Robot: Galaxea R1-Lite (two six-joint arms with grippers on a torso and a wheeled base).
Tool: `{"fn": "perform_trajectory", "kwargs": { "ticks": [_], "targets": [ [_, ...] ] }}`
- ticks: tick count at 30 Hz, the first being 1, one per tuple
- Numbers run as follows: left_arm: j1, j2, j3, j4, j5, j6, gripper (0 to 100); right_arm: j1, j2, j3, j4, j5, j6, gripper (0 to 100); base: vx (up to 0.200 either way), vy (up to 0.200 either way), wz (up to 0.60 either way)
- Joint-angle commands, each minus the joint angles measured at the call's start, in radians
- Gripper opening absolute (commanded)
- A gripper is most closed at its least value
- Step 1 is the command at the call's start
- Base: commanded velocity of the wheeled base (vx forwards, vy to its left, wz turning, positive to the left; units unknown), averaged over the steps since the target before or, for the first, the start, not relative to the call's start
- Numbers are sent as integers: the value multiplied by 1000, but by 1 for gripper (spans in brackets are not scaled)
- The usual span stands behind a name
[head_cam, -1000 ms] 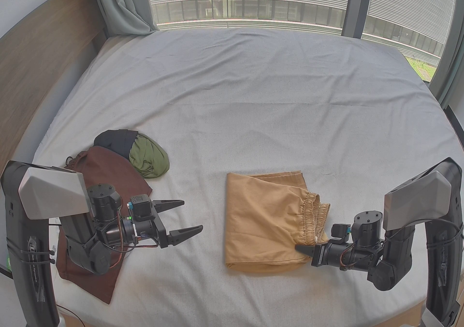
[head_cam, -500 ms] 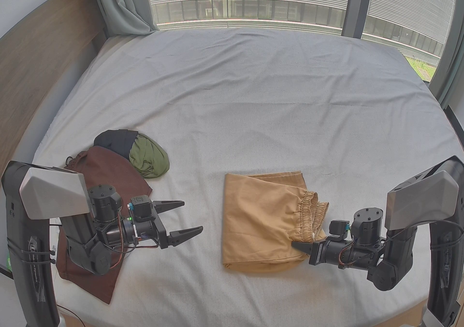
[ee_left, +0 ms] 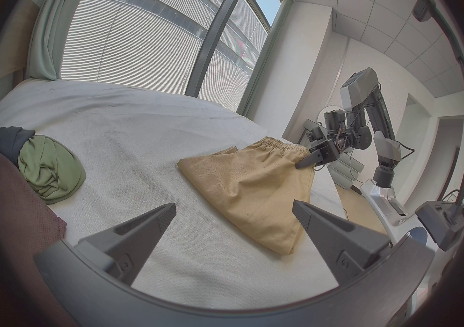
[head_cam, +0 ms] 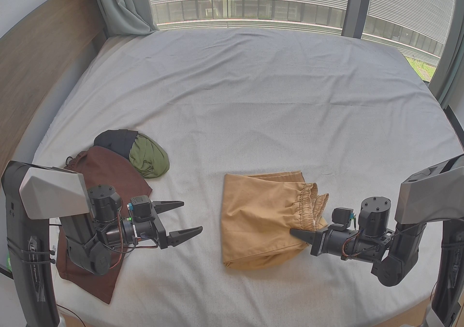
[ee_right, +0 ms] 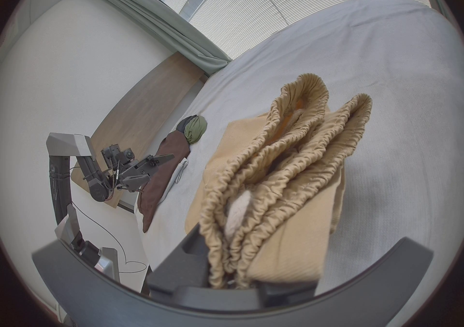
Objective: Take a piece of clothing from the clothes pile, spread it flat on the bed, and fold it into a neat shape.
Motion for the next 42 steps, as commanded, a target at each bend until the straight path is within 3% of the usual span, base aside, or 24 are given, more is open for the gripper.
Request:
{"fn": "perform_trajectory", "kwargs": {
  "ticks": [1,6,15,42],
  "targets": [
    [0,0,0,-1,0,0,100,3,-27,-15,-2,1,3,0,0,0,0],
    [-2,-2,1,-1,2,0,100,4,-36,-24,-2,12,3,0,0,0,0],
    [-3,0,0,-1,0,-3,100,-6,-114,-42,1,156,3,0,0,0,0],
    [-8,3,0,-1,0,-5,100,-14,-128,-193,1,201,7,0,0,0,0]
  ]
}}
